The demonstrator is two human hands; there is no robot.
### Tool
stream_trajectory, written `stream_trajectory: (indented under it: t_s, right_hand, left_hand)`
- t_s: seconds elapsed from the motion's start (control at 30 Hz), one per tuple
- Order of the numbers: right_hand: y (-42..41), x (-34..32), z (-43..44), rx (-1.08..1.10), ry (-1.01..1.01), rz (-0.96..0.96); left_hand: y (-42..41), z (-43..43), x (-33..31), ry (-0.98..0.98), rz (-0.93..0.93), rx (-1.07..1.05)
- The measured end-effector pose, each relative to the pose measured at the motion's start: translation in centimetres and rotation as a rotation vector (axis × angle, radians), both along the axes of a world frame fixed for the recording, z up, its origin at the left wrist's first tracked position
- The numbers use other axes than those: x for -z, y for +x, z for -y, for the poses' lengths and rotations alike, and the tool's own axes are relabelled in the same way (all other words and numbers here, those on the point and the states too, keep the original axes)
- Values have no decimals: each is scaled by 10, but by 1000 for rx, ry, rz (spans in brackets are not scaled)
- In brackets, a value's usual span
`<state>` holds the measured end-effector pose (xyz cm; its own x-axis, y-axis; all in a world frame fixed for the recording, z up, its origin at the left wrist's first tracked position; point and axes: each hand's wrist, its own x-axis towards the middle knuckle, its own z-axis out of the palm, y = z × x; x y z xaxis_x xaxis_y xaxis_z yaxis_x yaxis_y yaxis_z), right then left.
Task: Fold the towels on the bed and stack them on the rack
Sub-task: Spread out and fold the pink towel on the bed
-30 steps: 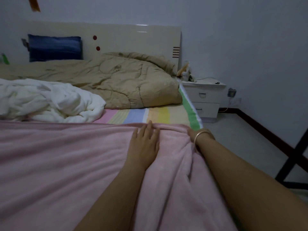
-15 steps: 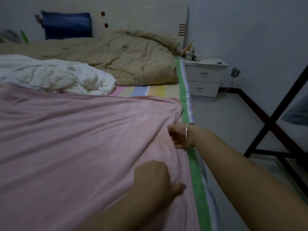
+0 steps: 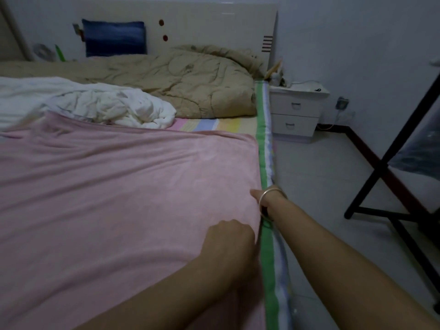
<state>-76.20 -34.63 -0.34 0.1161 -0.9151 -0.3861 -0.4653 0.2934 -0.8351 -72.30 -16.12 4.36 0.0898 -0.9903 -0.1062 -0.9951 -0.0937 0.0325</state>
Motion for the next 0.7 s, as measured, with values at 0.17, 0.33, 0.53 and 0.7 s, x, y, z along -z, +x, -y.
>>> stream_trajectory:
  t_s: [0.17, 0.33, 0.53, 0.7]
  right_hand:
    - [-7, -6, -36, -21, -31, 55]
    - [-32, 31, -78, -74, 3, 162]
    - [-64, 5, -198, -127, 168, 318]
    - [-79, -11, -252, -248, 217, 306]
  left_hand:
    - [-1, -44, 26, -52, -177, 23]
    - [-5, -136, 42, -542, -497, 27]
    - [5, -208, 48, -379, -487, 75]
    - [-3, -253, 30, -294, -553, 262]
